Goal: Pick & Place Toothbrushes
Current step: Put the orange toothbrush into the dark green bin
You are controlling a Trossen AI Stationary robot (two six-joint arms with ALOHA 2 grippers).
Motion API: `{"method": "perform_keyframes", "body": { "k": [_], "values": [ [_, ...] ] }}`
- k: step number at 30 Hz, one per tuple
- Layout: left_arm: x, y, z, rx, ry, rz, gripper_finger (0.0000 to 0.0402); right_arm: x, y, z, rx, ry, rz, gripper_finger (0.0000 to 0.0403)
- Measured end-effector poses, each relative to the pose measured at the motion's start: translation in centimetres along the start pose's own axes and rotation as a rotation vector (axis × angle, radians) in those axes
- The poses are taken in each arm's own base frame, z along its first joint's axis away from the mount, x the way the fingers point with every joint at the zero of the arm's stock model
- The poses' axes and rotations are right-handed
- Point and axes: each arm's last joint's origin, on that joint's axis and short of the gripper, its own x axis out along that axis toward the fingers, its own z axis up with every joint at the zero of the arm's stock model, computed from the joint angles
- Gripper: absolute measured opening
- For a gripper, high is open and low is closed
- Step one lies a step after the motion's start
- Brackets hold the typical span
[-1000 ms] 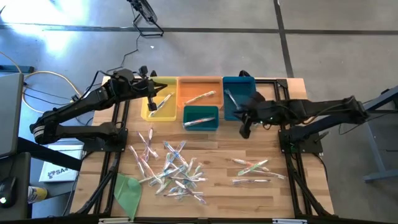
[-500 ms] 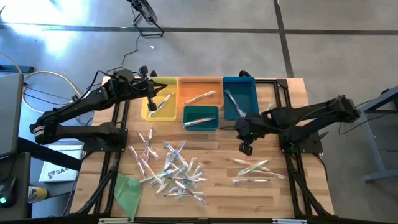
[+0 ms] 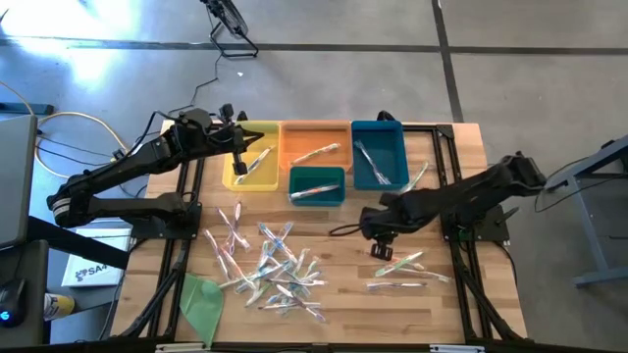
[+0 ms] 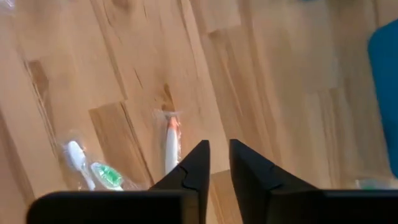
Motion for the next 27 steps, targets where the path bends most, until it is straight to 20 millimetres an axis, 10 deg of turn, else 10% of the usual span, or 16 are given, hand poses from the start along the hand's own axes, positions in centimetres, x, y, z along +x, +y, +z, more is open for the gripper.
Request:
{"method": "perform_keyframes", "body": {
  "k": [27],
  "values": [
    [0.0, -0.2, -0.2, -0.004, 0.023, -0.016, 0.0000, 7.0, 3.0, -3.7, -0.051, 0.125, 0.028, 0.0127]
  ]
}}
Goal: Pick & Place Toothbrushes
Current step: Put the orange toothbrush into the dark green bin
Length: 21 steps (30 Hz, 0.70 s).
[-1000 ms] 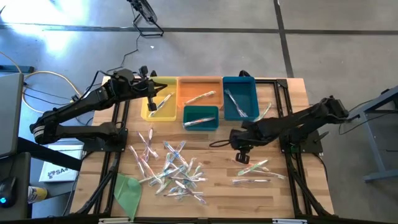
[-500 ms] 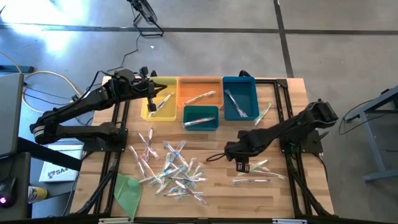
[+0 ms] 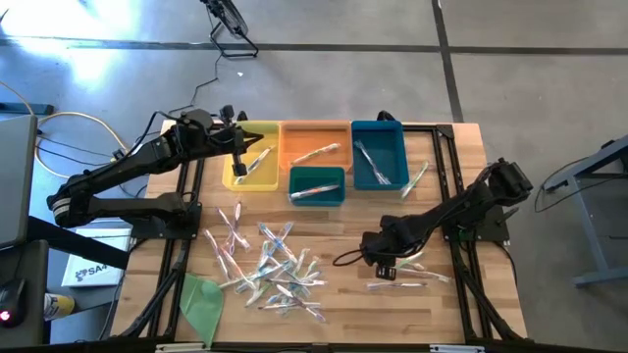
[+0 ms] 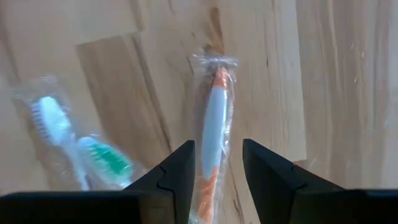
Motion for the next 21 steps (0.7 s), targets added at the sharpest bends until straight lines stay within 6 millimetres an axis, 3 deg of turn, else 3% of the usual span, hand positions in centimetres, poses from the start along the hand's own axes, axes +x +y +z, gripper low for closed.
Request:
{"method": "perform_keyframes", "body": {
  "k": [6, 13, 21],
  "values": [
    [0.0, 0.0, 0.0, 0.000, 0.000, 0.000, 0.0000, 1.0, -0.3, -0.6, 0.046, 0.002, 0.010, 0.0127],
    [0.0, 0.0, 0.0, 0.000, 0.000, 0.000, 0.0000, 1.0, 0.6, -1.0, 0.011, -0.007, 0.044, 0.0127],
    [0.0, 0.0, -0.1, -0.001, 0.006, -0.004, 0.0000, 2.4, 1.6, -1.5, 0.056, 0.023, 0.015, 0.0127]
  ]
}}
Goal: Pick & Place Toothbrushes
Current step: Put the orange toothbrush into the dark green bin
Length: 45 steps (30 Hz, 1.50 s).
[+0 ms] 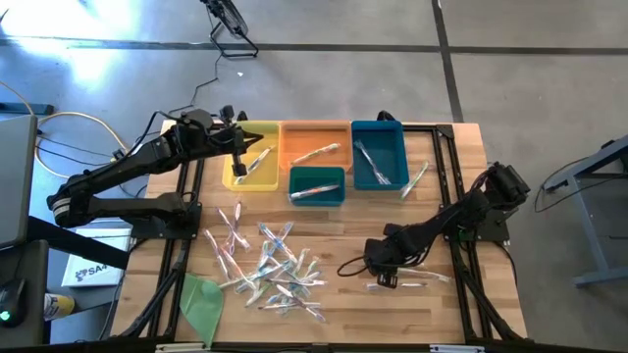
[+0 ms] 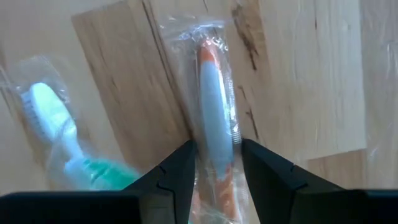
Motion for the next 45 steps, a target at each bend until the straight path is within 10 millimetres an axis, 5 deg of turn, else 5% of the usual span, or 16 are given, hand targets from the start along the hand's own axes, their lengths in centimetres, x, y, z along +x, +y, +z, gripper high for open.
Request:
{"method": "perform_keyframes", "body": {
  "k": [7, 17, 22, 35, 45],
  "values": [
    [0.0, -0.1, -0.2, 0.000, 0.023, -0.015, 0.0000, 0.2, 0.0, 0.1, 0.015, -0.021, -0.016, 0.0114],
    [0.0, -0.1, -0.2, 0.000, 0.022, -0.014, 0.0000, 0.1, -0.1, 0.2, 0.016, -0.036, -0.019, 0.0017],
    [0.0, -0.1, -0.2, 0.000, 0.022, -0.014, 0.0000, -0.7, -0.1, 0.5, 0.021, -0.115, -0.017, 0.0020],
    [0.0, -0.1, -0.2, 0.000, 0.021, -0.013, 0.0000, -5.7, -4.2, 3.3, 0.103, -0.412, -0.081, 0.0014],
    [0.0, -0.1, -0.2, 0.000, 0.020, -0.013, 0.0000, -12.1, -7.2, 5.5, 0.149, -0.815, 0.030, 0.0014]
  ]
}}
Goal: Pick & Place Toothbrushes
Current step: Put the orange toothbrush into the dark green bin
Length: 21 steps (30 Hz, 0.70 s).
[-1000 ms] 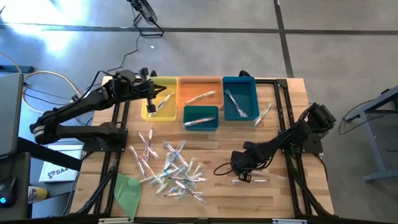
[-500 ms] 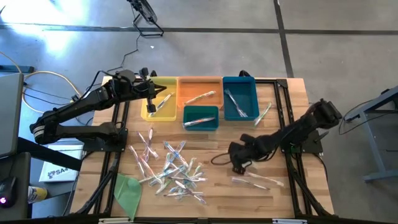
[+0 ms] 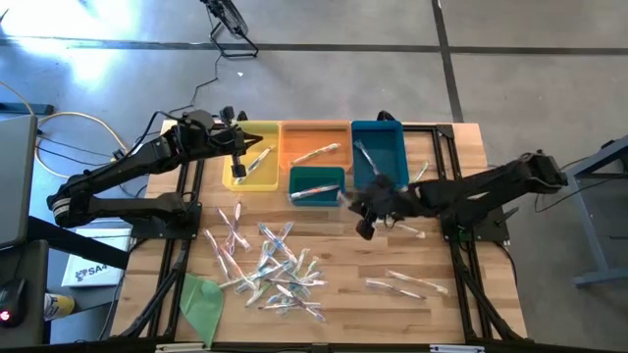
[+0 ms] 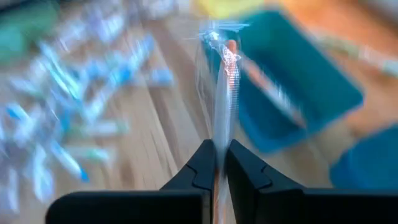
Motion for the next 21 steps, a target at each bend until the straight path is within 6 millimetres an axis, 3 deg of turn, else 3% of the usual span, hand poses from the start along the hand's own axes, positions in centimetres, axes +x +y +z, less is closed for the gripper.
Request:
{"method": "perform_keyframes", "body": {
  "k": [10, 15, 21],
  "values": [
    [0.0, 0.1, 0.0, 0.000, 0.012, 0.035, 0.0000, -0.2, -0.9, 4.5, -0.037, -0.371, 0.057, 0.0014],
    [0.0, 0.2, 0.0, -0.001, 0.016, 0.041, 0.0000, 0.4, -1.0, 6.4, -0.089, -0.427, 0.010, 0.0014],
    [0.0, 0.2, 0.0, -0.001, 0.016, 0.042, 0.0000, 2.8, -0.5, 8.4, -0.291, -0.386, -0.057, 0.0014]
  ]
}}
